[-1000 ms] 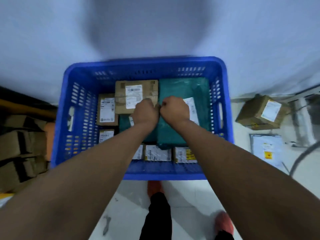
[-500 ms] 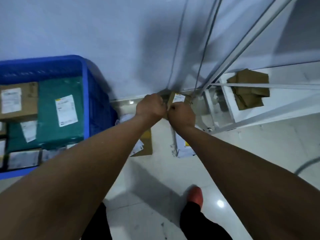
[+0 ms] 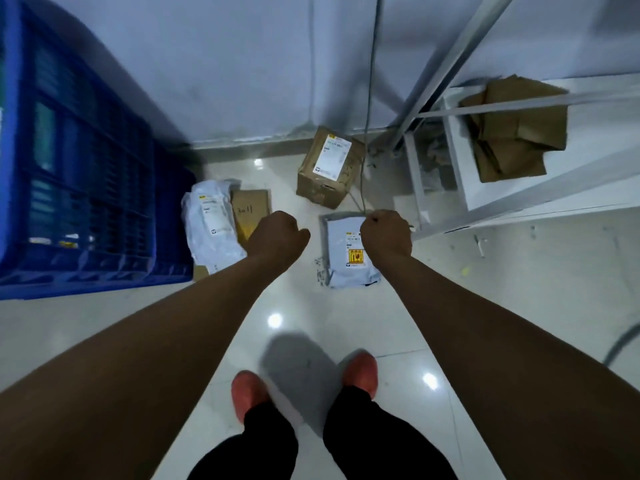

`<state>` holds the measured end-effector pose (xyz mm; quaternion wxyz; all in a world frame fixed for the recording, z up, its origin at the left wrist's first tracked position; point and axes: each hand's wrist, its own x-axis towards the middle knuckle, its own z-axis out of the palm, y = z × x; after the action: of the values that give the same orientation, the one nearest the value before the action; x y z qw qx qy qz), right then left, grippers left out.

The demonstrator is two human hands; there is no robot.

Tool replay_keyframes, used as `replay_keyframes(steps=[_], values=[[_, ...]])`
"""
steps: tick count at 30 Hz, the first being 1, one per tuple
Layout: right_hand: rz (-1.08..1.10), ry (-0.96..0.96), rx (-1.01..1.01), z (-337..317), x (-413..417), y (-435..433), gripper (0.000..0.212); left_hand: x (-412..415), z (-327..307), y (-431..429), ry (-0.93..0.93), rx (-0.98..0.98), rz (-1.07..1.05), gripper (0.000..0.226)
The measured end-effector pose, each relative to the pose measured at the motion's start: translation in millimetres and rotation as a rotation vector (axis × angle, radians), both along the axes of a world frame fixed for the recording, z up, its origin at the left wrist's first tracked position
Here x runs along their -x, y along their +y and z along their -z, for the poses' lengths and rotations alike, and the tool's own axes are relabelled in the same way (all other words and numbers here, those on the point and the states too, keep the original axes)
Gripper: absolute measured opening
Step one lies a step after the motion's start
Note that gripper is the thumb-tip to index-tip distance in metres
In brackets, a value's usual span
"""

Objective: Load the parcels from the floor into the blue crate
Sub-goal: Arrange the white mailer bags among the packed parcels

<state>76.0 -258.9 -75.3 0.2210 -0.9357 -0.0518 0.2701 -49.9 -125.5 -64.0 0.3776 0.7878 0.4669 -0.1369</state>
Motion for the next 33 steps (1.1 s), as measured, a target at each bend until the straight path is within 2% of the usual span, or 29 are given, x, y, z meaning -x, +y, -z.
replay_keyframes(steps=[5,8,11,14,16,17,18,19,20,22,23,24,25,27,28,30,33], values=[[-0.022,0.153,0.031,115.6,-3.4,-12.2,0.014,6.9,104.2,-12.4,0.000,0.042,-0.033,0.027],[-0.028,0.222,0.054,186.0,-13.3,-13.7,0.021,-9.6,169.3,-12.1,-0.019,0.100,-0.015,0.027],[-0.077,0.195,0.100,248.9,-32.7,-11.7,0.031,-34.7,239.6,-11.0,-0.062,0.162,0.005,0.031],[-0.001,0.200,0.109,323.1,-57.3,-22.6,0.033,-58.7,311.9,-17.0,-0.057,0.235,-0.032,0.032],[0.130,0.124,0.122,372.2,-69.7,-32.5,0.012,-72.3,361.0,-31.9,-0.053,0.294,-0.059,0.036],[0.201,0.112,0.128,393.5,-72.9,-37.7,0.025,-77.5,385.3,-42.1,-0.053,0.352,-0.089,0.043],[0.283,0.135,0.100,408.8,-71.5,-44.1,0.054,-80.6,402.4,-52.5,-0.068,0.430,-0.148,0.052],[0.357,0.155,0.037,422.4,-71.2,-52.4,0.074,-84.4,423.5,-61.0,-0.102,0.512,-0.218,0.066],[0.394,0.167,-0.024,433.3,-69.2,-62.0,0.085,-86.7,447.3,-66.3,-0.143,0.560,-0.269,0.088],[0.474,0.291,-0.125,438.9,-60.2,-83.5,0.089,-81.4,498.6,-69.6,-0.191,0.595,-0.353,0.121],[0.530,0.372,-0.182,432.4,-52.9,-91.2,0.081,-74.1,508.9,-67.9,-0.208,0.657,-0.401,0.125],[0.563,0.421,-0.209,423.4,-43.4,-104.9,0.067,-63.9,503.3,-73.5,-0.200,0.764,-0.432,0.116],[0.582,0.425,-0.222,408.6,-31.9,-114.7,0.056,-54.4,470.0,-78.6,-0.224,0.859,-0.445,0.096],[0.549,0.394,-0.232,371.5,-13.7,-115.1,0.053,-40.2,395.4,-73.4,-0.271,0.904,-0.439,0.054],[0.547,0.369,-0.254,355.3,-8.4,-111.3,0.054,-35.5,367.0,-67.9,-0.304,0.901,-0.441,0.040],[0.539,0.349,-0.287,315.7,1.3,-100.9,0.054,-20.4,313.0,-54.6,-0.323,0.847,-0.459,0.030],[0.510,0.381,-0.324,231.9,13.8,-69.9,0.062,0.5,226.5,-28.6,-0.319,0.757,-0.504,0.027]])
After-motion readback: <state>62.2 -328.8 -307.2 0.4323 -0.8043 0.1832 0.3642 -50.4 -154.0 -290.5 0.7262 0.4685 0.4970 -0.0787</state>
